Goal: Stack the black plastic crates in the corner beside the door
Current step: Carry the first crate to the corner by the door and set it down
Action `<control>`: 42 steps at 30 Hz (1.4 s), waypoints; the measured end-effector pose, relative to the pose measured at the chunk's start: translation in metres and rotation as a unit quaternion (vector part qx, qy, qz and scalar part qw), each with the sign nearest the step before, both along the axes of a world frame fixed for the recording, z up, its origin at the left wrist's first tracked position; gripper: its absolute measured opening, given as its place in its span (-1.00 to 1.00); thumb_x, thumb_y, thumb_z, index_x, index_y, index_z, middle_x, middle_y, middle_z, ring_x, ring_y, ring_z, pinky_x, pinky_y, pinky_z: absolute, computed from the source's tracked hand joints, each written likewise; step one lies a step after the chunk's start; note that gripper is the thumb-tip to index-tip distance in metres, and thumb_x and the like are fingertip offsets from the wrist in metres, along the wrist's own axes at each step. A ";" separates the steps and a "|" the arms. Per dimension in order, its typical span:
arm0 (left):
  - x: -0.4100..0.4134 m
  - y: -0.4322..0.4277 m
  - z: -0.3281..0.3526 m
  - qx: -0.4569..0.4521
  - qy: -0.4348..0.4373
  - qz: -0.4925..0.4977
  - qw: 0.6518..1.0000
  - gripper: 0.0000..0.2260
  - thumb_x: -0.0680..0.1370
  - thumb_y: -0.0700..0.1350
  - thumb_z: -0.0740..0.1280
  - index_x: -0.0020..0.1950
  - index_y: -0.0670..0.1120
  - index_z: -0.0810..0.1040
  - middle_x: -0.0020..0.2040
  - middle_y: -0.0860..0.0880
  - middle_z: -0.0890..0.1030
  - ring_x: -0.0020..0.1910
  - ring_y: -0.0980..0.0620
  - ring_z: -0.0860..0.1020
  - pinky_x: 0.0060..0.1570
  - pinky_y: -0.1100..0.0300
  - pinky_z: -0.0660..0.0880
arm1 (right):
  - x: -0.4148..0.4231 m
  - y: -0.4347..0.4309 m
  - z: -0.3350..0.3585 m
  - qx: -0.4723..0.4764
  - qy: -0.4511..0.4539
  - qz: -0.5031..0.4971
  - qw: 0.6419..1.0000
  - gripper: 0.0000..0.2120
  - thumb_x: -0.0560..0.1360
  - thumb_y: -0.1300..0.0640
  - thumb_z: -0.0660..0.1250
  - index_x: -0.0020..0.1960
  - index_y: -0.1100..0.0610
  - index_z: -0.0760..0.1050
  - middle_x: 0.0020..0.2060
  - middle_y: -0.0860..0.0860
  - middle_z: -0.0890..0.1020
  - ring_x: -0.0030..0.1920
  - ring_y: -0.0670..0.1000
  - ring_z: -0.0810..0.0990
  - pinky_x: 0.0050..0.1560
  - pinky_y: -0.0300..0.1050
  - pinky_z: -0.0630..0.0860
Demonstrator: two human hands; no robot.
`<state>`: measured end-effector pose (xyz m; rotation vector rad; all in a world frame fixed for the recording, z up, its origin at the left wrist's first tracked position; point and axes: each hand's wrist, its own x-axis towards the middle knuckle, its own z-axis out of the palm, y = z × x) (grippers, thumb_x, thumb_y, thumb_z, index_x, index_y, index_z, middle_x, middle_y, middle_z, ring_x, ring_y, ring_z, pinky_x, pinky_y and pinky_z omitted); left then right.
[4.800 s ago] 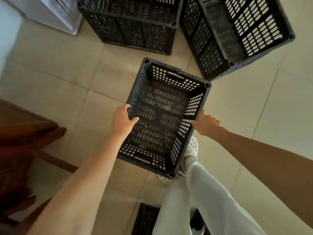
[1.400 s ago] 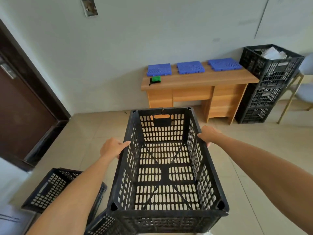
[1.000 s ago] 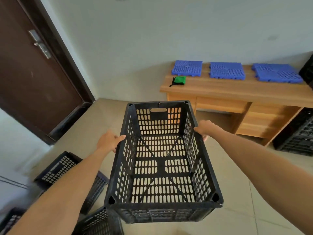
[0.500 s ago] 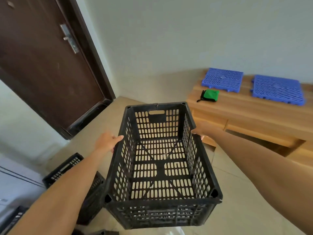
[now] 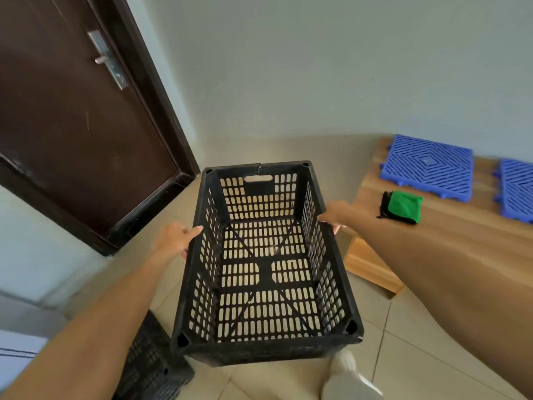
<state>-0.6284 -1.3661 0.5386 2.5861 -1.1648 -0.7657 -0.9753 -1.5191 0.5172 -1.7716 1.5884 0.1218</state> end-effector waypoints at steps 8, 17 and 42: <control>0.031 -0.149 -0.016 0.012 -0.020 0.028 0.999 -0.62 0.60 0.18 0.23 -0.14 -0.08 0.62 -0.27 -0.09 0.67 -0.26 0.02 0.63 -0.25 0.16 0.46 | 0.048 -0.183 -0.025 0.053 -0.045 0.051 0.996 -0.68 0.59 0.17 0.24 0.27 0.33 0.42 0.14 0.23 0.61 0.09 0.20 0.64 0.17 0.09 0.55; 0.056 -0.286 -0.028 0.017 0.017 0.085 0.996 -0.62 0.62 0.10 0.25 -0.07 -0.19 0.64 -0.15 -0.17 0.68 -0.11 -0.08 0.65 0.03 0.03 0.55 | 0.103 -0.359 -0.021 0.051 0.002 0.116 0.992 -0.70 0.57 0.20 0.28 0.24 0.32 0.44 0.11 0.21 0.63 0.07 0.15 0.65 0.14 0.00 0.56; 0.270 -0.592 -0.200 0.163 0.074 0.121 0.976 -0.52 0.58 0.32 0.14 -0.13 -0.07 0.56 -0.22 -0.04 0.68 -0.11 -0.07 0.65 0.06 -0.02 0.56 | 0.342 -0.691 -0.168 0.072 0.109 0.159 0.979 -0.50 0.55 0.08 0.32 0.39 0.26 0.25 0.24 0.22 0.51 0.21 0.20 0.52 0.20 0.06 0.50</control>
